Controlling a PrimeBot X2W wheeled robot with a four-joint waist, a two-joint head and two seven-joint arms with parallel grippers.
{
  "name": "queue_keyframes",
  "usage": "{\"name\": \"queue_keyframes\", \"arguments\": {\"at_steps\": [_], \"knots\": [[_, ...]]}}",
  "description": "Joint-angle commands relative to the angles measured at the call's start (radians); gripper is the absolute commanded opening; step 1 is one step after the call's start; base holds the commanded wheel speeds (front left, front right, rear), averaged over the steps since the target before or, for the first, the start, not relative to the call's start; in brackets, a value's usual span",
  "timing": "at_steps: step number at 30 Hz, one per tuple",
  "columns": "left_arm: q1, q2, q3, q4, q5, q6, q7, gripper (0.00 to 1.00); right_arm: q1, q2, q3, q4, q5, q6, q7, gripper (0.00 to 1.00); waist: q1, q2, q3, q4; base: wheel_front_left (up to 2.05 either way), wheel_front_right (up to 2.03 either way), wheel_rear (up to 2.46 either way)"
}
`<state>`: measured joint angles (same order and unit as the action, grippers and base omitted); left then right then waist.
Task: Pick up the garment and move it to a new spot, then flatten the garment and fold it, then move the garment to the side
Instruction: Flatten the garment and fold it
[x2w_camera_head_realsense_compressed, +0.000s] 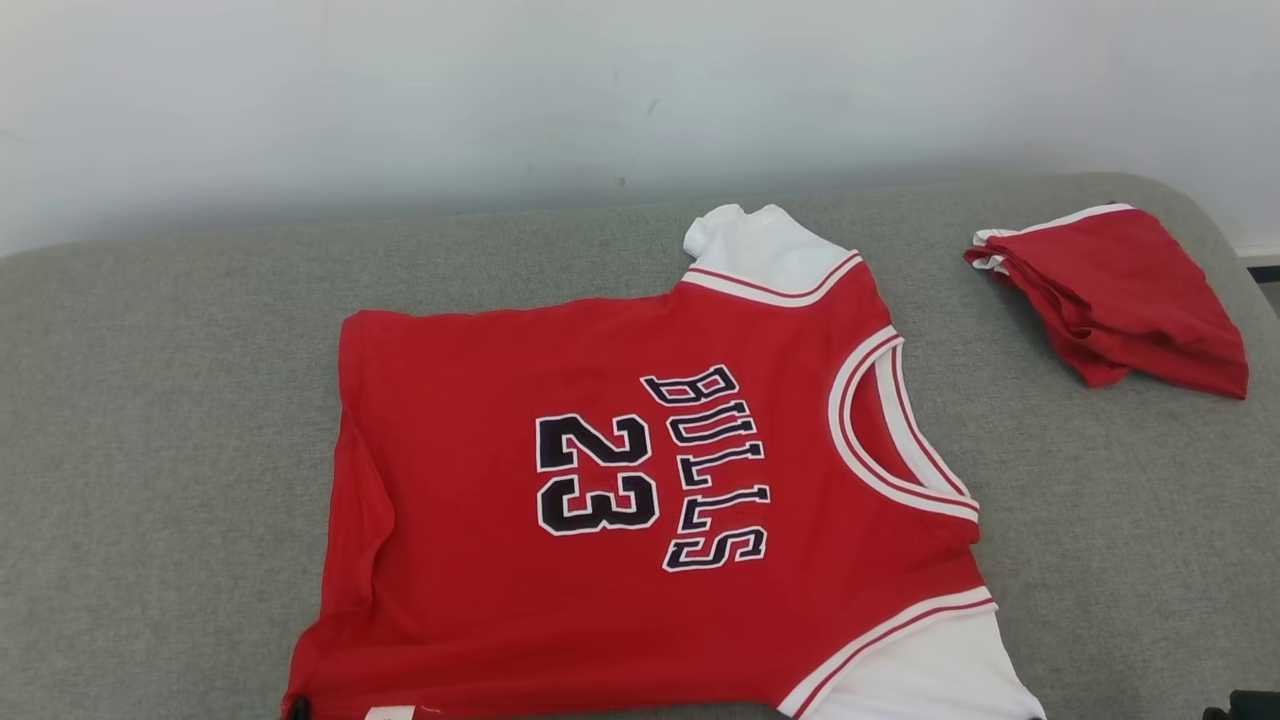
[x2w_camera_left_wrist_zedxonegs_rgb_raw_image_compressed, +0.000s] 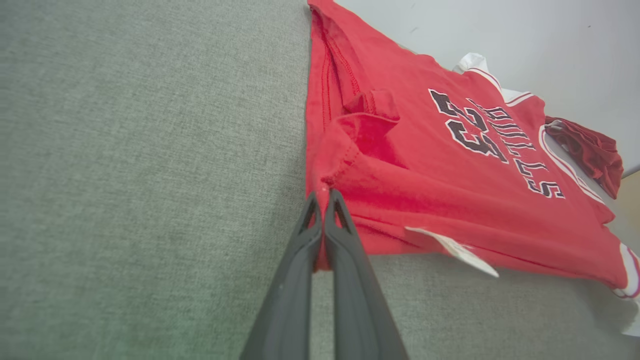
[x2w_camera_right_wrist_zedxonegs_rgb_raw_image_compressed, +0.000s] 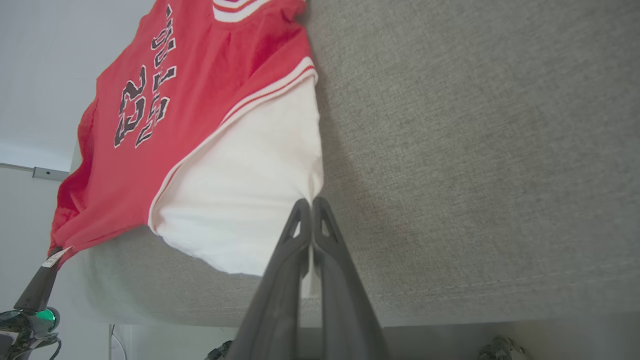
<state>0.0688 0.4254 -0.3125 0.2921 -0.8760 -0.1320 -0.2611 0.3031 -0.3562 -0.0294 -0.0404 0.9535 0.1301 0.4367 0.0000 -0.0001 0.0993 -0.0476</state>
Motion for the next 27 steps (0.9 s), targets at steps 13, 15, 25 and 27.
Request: {"name": "queue_keyframes", "arguments": {"at_steps": [13, 15, 25, 27], "knots": [[0.002, -0.021, 0.063, -0.084, 0.112, 0.003, -0.004, 0.00, -0.048, 0.101, -0.081, -0.120, -0.039, 0.001, 0.050, 0.00, 0.0000, 0.0001, -0.013, 0.011, 0.00, 0.00, 0.00], [-0.011, -0.021, 0.065, -0.095, 0.121, 0.003, -0.004, 0.00, -0.078, 0.105, -0.084, -0.126, -0.052, 0.001, 0.058, 0.00, 0.0000, 0.0001, -0.013, 0.012, 0.00, 0.00, 0.00], [-0.197, 0.026, -0.046, 0.005, 0.124, 0.003, -0.004, 0.00, -0.382, 0.096, -0.060, 0.075, -0.110, 0.001, 0.133, 0.00, 0.0000, 0.0001, 0.005, 0.015, 0.00, 0.00, 0.00], [-0.235, 0.036, -0.081, 0.041, 0.113, 0.003, -0.002, 0.00, -0.442, 0.095, -0.043, 0.138, -0.126, 0.001, 0.137, 0.00, 0.0000, 0.0001, 0.011, 0.014, 0.00, 0.00, 0.00]]}}
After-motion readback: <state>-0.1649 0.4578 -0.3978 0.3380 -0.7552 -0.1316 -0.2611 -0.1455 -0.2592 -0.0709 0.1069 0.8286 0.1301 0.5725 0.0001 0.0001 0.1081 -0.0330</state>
